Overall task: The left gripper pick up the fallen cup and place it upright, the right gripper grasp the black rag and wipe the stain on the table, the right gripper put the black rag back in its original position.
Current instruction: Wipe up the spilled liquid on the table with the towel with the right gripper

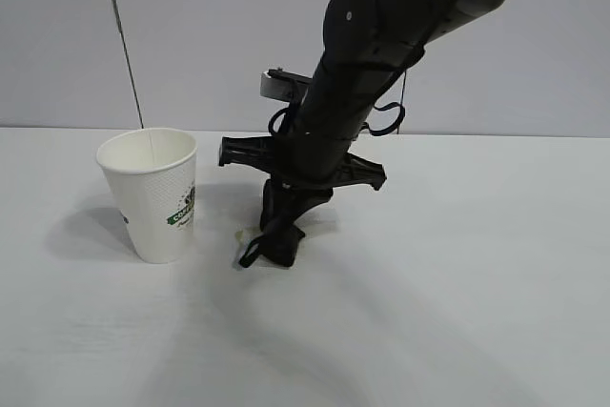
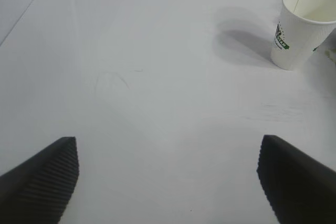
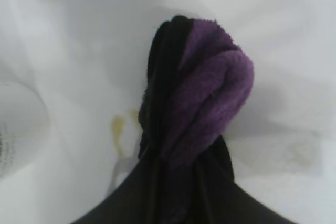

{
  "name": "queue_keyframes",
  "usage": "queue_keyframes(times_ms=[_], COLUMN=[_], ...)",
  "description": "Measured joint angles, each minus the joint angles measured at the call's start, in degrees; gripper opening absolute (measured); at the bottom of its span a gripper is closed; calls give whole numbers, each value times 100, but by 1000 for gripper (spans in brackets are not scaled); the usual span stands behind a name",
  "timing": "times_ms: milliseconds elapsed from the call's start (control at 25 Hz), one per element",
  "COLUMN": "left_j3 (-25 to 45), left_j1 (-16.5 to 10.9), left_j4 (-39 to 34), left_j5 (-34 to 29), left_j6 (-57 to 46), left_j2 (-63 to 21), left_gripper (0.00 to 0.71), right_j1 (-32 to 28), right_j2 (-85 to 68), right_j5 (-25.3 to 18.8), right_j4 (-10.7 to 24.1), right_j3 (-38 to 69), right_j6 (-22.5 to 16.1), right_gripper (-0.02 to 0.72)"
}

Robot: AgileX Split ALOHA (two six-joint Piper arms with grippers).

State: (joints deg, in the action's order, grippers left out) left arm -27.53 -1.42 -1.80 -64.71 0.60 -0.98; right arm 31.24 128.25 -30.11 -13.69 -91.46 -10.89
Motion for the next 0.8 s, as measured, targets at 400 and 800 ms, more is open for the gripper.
queue_keyframes(times_ms=[400,800], left_j3=[0,0], left_j1=[0,0], left_j4=[-4,-4], left_j5=[0,0], left_j6=[0,0], left_j2=[0,0], left_gripper=[663,663], right_j1=[206,200], right_j2=[241,238], right_j5=[619,651], right_j4=[-491,-243], right_j3=[0,0], right_j6=[0,5], right_gripper=[82,82])
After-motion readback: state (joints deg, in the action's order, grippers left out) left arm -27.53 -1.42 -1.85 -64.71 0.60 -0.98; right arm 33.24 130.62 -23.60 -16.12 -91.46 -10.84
